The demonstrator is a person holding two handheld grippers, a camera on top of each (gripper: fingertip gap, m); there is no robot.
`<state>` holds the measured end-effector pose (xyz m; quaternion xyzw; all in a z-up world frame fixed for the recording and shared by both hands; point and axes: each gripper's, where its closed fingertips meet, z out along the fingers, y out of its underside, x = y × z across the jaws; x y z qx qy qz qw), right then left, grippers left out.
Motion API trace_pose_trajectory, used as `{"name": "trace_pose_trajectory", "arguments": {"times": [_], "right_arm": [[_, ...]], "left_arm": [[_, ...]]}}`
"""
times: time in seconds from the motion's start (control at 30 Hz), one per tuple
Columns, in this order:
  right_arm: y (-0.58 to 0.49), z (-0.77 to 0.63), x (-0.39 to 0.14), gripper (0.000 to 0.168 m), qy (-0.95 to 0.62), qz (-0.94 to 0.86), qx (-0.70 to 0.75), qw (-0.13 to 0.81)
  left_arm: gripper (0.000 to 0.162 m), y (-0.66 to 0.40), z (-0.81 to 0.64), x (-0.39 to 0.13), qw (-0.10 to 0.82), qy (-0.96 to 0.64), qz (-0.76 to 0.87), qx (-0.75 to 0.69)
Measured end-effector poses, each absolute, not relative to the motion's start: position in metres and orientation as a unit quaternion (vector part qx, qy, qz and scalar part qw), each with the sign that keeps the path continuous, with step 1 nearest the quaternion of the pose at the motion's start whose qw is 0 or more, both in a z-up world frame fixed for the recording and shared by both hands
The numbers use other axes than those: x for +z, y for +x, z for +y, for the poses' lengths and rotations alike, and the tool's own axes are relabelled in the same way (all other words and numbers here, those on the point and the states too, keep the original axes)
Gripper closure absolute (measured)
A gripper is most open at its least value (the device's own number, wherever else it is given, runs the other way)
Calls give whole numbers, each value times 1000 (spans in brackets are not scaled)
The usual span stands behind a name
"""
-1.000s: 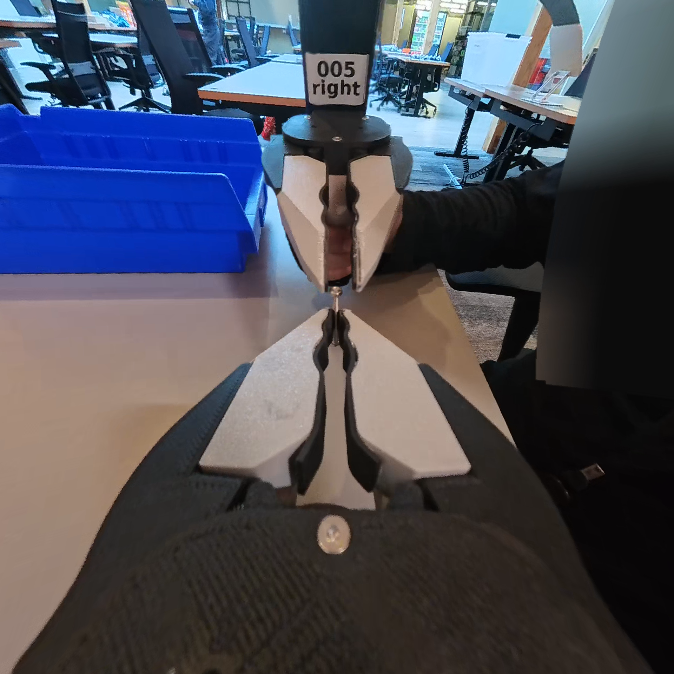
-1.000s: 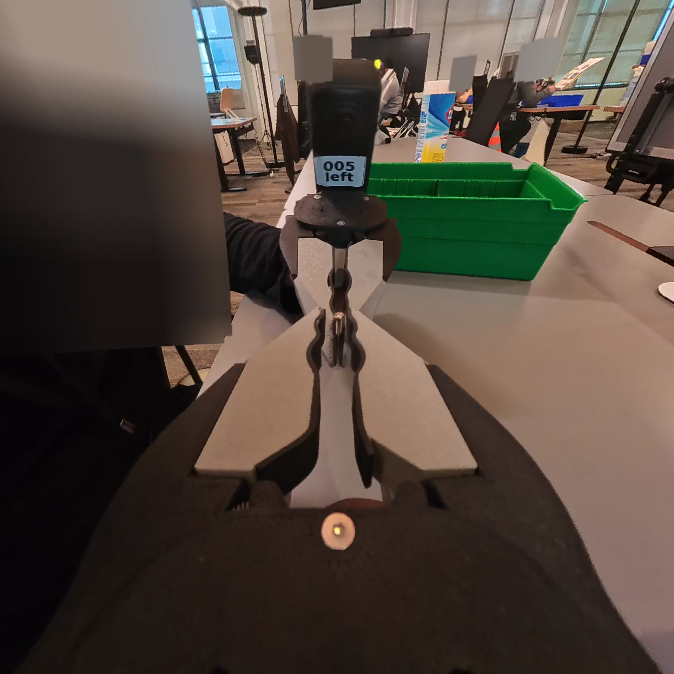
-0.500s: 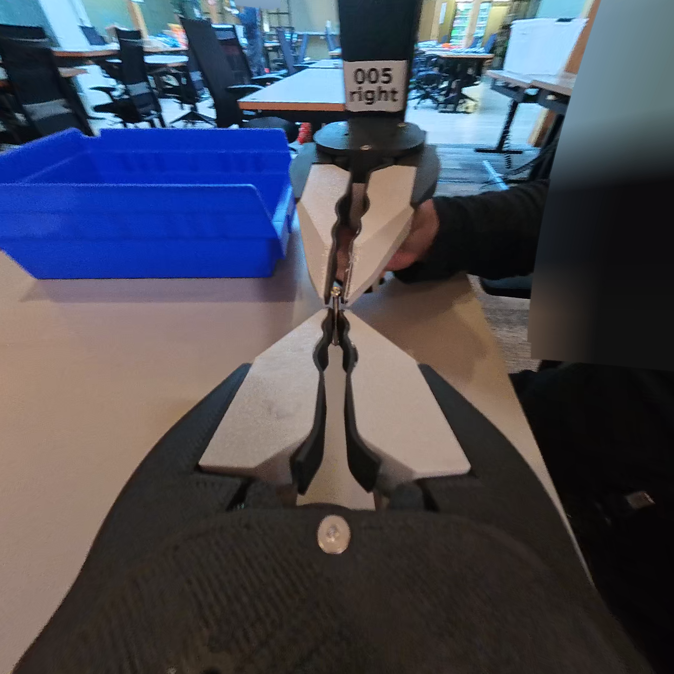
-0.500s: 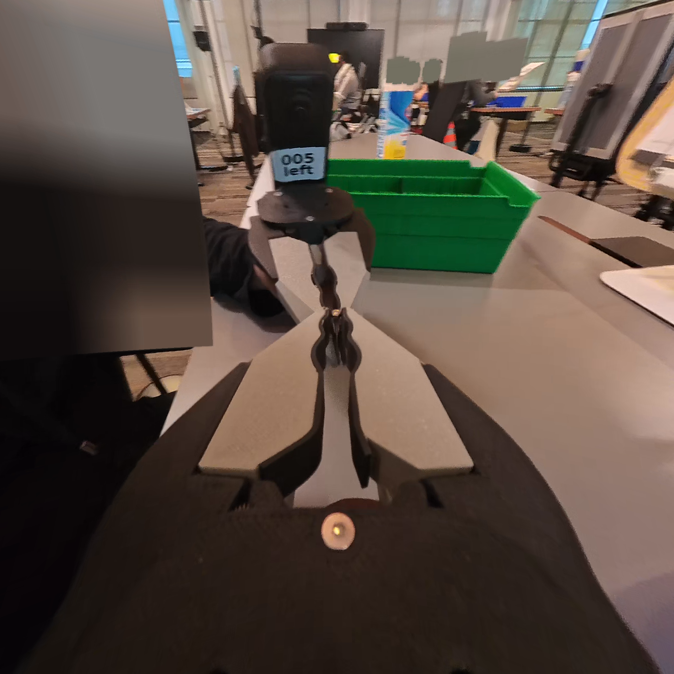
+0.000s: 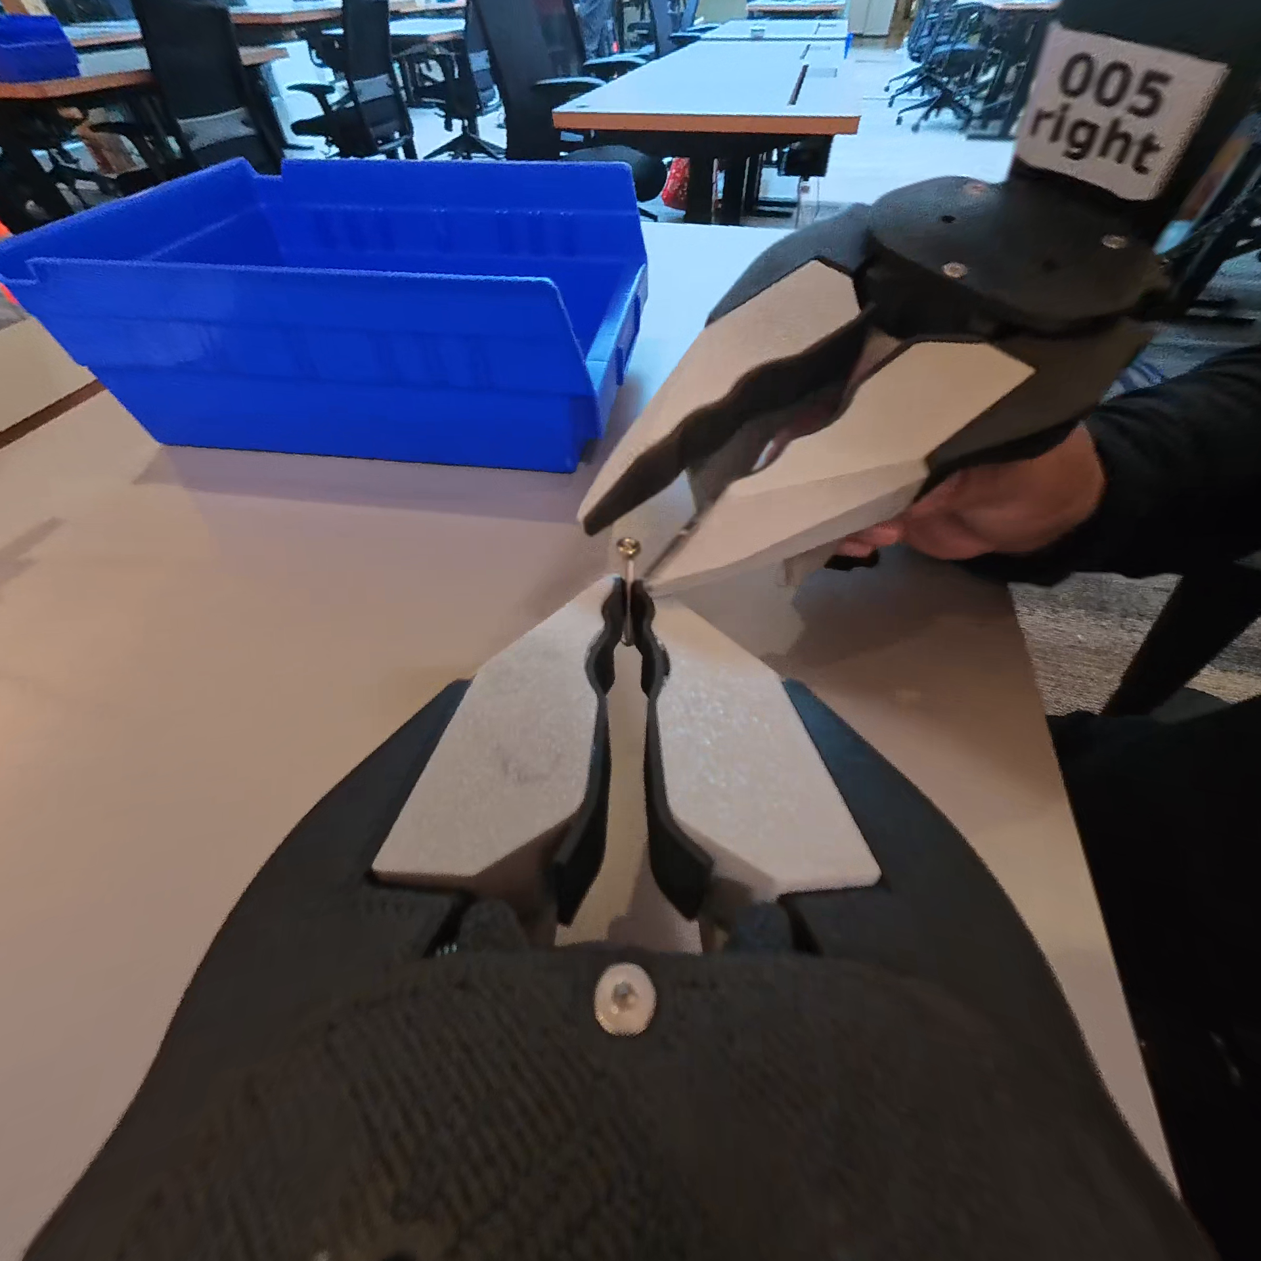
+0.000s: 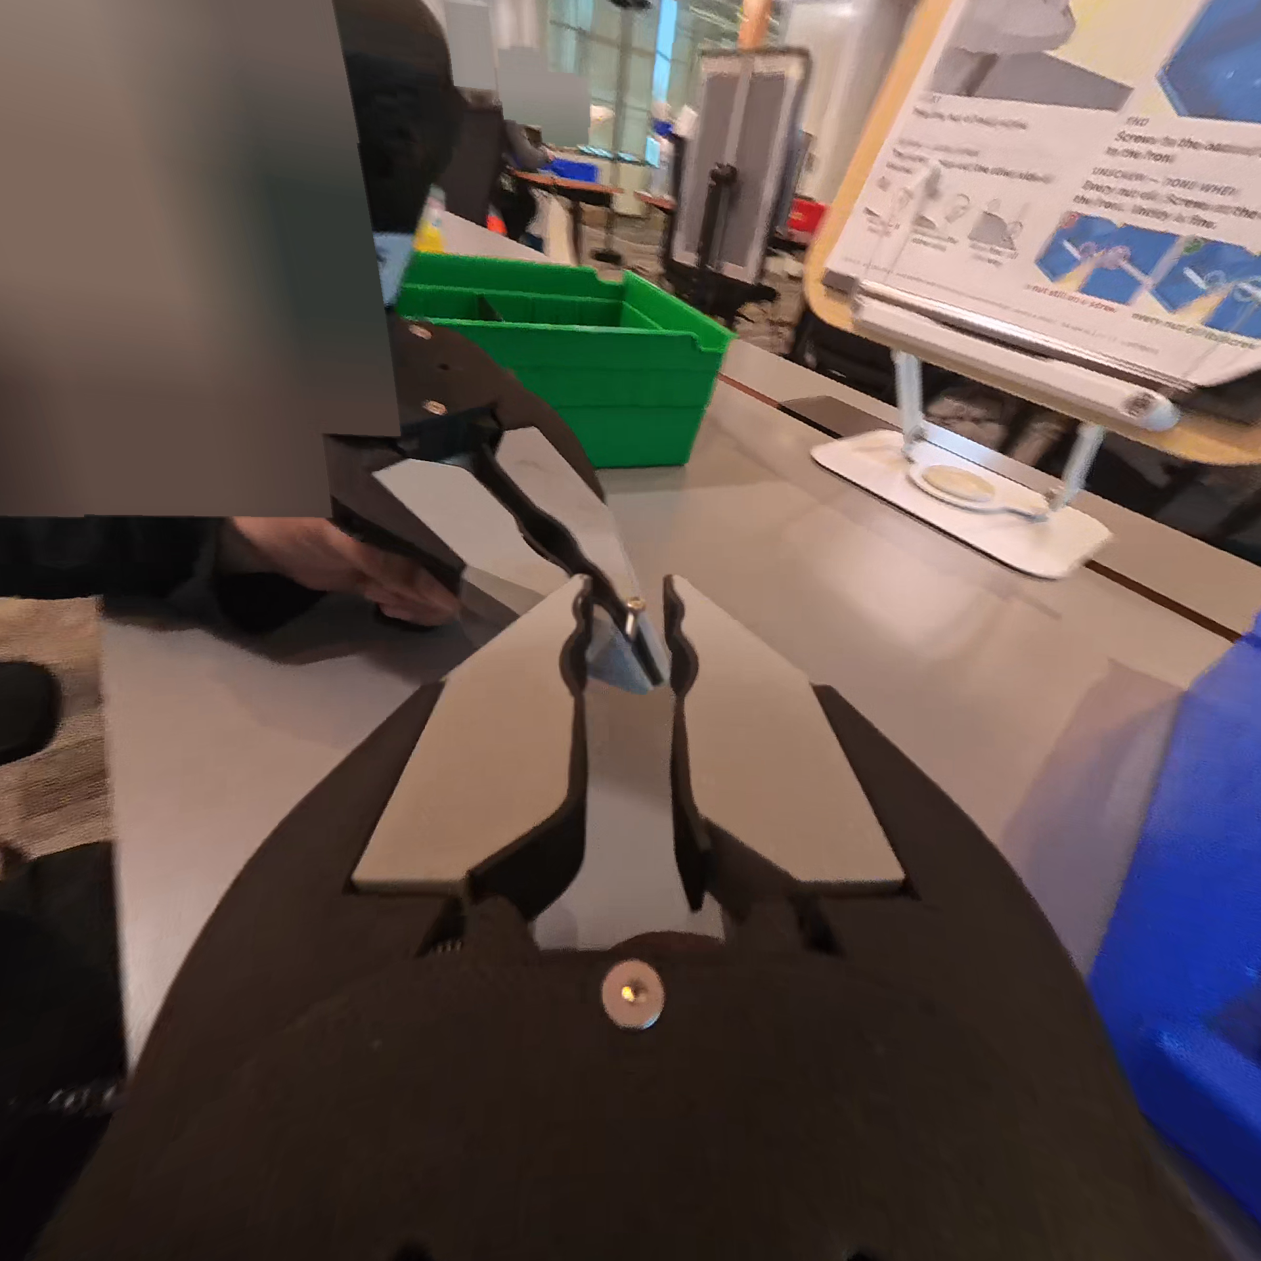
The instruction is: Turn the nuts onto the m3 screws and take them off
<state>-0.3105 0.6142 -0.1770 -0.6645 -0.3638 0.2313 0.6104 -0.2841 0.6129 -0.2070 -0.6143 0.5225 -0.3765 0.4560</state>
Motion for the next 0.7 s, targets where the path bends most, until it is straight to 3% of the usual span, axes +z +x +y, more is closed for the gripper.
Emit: {"name": "trace_pose_trajectory", "arguments": {"times": [0.3, 0.7], "right_arm": [[-298, 591, -161, 161, -577, -469, 377, 552], [-306, 579, -167, 167, -546, -516, 422, 508]], "left_arm": [[162, -283, 590, -195, 429, -570, 542, -445], [162, -281, 575, -195, 412, -548, 562, -462]]}}
